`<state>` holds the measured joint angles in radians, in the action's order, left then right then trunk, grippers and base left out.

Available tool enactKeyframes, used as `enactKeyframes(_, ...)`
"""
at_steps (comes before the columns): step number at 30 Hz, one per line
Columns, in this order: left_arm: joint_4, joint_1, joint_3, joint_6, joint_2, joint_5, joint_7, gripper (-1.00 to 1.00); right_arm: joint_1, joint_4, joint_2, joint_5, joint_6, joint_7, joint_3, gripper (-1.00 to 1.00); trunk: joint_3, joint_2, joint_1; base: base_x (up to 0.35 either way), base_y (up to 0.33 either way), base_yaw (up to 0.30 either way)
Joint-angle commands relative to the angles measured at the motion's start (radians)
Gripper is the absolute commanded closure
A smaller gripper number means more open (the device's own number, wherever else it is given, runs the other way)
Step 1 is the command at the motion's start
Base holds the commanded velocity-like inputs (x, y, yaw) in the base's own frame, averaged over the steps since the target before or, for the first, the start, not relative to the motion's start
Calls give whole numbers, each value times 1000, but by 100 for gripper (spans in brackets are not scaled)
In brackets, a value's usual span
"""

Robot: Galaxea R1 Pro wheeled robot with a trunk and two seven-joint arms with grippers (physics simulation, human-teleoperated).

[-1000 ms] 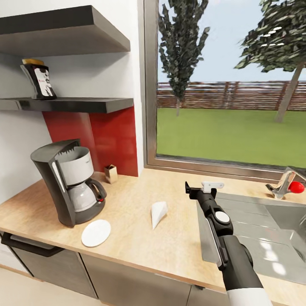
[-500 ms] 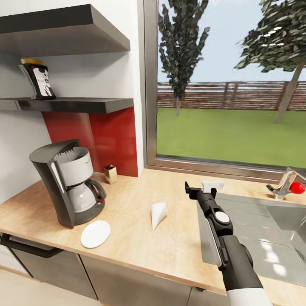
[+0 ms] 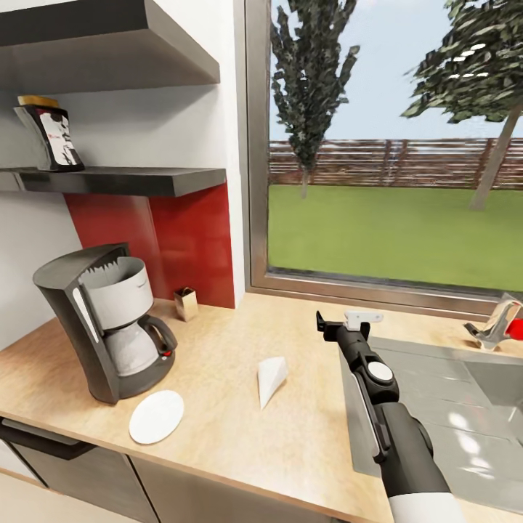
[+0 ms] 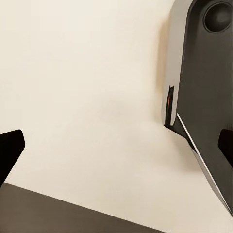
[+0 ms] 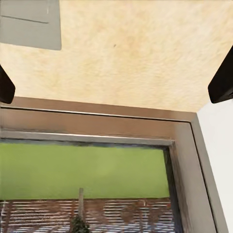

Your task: Set up a coffee station on the kitchen countertop: keep the coffee maker on the countertop, move the bottle of coffee from the kitchen shelf to the counter next to the coffee maker, place a paper coffee filter on top of the coffee maker, put the saucer next to the coffee maker with the coffee cup on the saucer, and place the electric kettle next to the coffee maker.

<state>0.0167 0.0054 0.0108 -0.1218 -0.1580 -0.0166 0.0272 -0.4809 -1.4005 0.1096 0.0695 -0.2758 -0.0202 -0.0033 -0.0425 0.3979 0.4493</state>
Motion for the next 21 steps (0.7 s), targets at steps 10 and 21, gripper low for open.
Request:
enactKeyframes(10,2,-1,1,-6,0,-1,1,-100,-1,30,-38,12,-8,171,5,-100,-2,2,1,5,0,0)
enactKeyframes(21,3,1,1,-4,0,-1,1,-100,-1,76,-84,16,-11,364,41,-100,-2,2,1,9,0,0)
